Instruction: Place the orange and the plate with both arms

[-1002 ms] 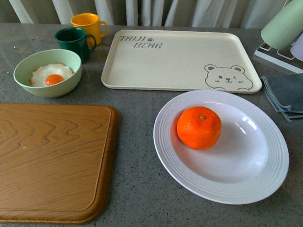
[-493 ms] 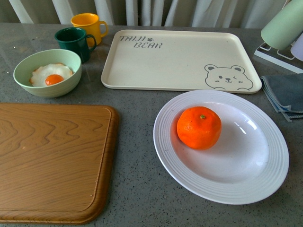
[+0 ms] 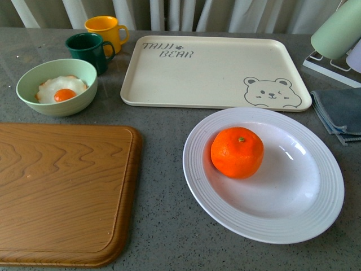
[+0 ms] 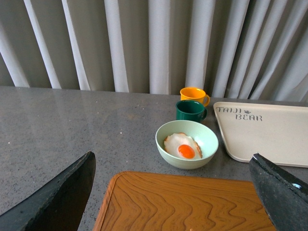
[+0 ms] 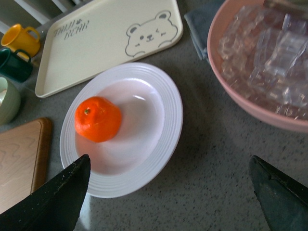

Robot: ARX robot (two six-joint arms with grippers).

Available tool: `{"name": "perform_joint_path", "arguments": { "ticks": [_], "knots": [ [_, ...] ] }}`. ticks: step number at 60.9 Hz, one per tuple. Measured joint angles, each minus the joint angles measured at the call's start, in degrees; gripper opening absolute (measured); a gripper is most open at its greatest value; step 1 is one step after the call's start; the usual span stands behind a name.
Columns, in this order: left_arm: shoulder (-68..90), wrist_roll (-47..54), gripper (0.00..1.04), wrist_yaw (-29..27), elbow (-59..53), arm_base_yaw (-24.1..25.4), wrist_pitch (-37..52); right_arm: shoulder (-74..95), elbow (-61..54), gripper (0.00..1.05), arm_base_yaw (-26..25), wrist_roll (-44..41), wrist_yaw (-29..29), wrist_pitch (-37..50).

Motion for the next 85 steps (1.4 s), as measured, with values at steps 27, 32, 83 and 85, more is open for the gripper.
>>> {"name": "perform_joint_path", "arguments": {
  "ticks": [27,32,83,85],
  "knots": [
    [0.00,0.04,0.96,-0.02,0.00,0.00,0.00,16.79,-9.46,0.96,-5.75,5.05,-6.16,14.03],
    [0.00,0.07,0.96,0.02,0.00,0.00,0.00,25.40,-9.51,0.96,-6.43,5.79,-8.26,23.19],
    [0.00,0.07,0.96,0.00,0.00,0.00,0.00,78.47,-0.07,0.96,-6.08,11.19,-15.26,63.12],
    [0.02,0.07,0.96,0.00,0.00,0.00,0.00,79.14,0.44,0.96,-5.73,11.17,-15.10,63.36]
  ]
}}
